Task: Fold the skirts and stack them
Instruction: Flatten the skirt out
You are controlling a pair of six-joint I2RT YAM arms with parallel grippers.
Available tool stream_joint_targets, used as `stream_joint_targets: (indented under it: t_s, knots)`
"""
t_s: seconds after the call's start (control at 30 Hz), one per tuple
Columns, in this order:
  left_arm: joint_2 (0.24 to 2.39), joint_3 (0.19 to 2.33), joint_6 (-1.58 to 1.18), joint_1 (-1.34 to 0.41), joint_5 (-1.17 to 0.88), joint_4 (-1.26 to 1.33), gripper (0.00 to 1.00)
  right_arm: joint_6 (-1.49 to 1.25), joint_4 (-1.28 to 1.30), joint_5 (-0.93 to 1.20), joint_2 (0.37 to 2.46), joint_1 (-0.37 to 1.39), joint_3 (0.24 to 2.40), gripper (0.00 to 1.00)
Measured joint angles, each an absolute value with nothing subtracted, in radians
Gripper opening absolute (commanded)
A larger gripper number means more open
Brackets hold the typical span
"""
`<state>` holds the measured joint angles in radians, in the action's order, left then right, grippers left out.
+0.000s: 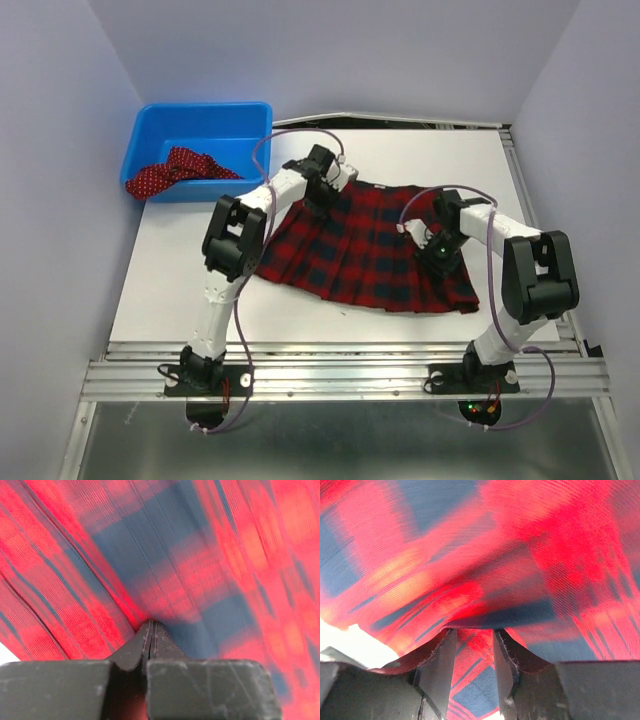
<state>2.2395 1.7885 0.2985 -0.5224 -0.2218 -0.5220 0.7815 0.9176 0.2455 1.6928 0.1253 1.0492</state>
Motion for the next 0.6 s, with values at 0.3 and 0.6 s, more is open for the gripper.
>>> stream_joint_targets:
  t_s: [0.3,0.6]
  knots:
    - [2.513,2.260,0.360,-0.482,-0.205,-0.514,0.40,0.761,1.198,0.622,1.625,0.286,1.229,0.50]
    - [2.025,1.800,0.368,-0.470,-0.228,-0.399,0.42,0.550,0.989,0.671,1.728,0.019,1.572,0.51]
